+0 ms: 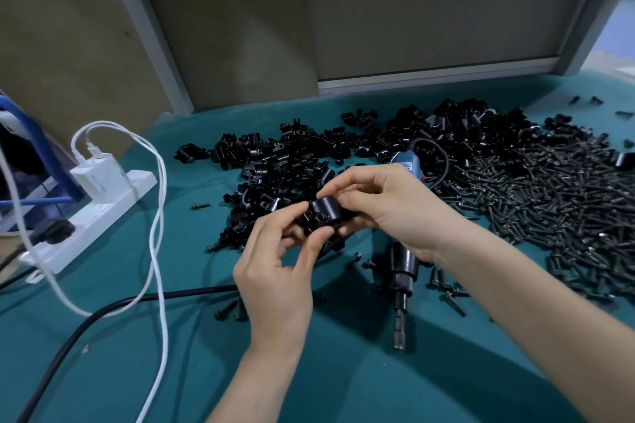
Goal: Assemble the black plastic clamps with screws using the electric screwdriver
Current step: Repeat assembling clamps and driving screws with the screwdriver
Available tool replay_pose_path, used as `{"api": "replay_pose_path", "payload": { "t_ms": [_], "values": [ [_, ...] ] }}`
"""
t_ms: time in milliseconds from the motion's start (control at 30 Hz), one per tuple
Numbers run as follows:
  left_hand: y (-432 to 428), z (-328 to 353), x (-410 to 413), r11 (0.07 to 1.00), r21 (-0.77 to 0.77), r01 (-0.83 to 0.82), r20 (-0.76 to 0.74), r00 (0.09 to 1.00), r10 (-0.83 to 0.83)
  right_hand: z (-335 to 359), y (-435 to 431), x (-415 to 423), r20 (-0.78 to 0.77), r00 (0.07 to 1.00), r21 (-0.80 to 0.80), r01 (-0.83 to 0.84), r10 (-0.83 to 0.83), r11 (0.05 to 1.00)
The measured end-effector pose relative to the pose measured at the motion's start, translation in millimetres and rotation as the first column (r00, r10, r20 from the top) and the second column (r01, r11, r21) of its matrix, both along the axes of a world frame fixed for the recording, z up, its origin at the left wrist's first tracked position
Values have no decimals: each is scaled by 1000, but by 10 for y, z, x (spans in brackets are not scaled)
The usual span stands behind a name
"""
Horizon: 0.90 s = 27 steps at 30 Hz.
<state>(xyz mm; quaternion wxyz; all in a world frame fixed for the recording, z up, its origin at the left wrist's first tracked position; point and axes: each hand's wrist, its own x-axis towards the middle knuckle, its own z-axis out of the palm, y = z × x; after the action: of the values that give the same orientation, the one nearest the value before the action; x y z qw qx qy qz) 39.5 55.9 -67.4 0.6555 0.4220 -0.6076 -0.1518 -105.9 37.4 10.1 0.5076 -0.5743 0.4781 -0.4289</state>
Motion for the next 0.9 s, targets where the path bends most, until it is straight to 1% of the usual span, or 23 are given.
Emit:
{"api": "replay_pose_path", "payload": {
  "t_ms": [67,167,267,433,533,633,700,800,900],
  "values": [
    [-4,1,3,1000,-15,-3,-5,1000,3,7,-1,-3,15,1000,-2,-21,21,1000],
    [-8,7,12,1000,6,5,-42,999,-5,30,-9,-35,80,993,30,-93,91,995],
    [-2,12,0,996,54,69,-137,989,-61,55,-23,-84,50,989,-2,-140,140,990],
    [18,43,-18,994,40,101,-155,983,-93,54,-55,-124,56,985,-8,-161,161,987],
    [24,68,-3,993,71,95,-150,985,-84,32,-70,-111,134,975,45,-186,178,982],
    [41,112,-21,979,120,164,-271,954,-127,21,-66,-94,248,954,122,-204,169,971],
    [50,143,-40,963,146,225,-357,920,-160,24,-58,-84,293,943,167,-216,161,962],
    [48,173,-29,944,174,281,-405,894,-192,32,-49,-84,311,937,231,-234,156,944],
    [40,186,-8,908,223,355,-448,864,-228,42,-51,-100,284,945,276,-244,163,930]
  ]
}}
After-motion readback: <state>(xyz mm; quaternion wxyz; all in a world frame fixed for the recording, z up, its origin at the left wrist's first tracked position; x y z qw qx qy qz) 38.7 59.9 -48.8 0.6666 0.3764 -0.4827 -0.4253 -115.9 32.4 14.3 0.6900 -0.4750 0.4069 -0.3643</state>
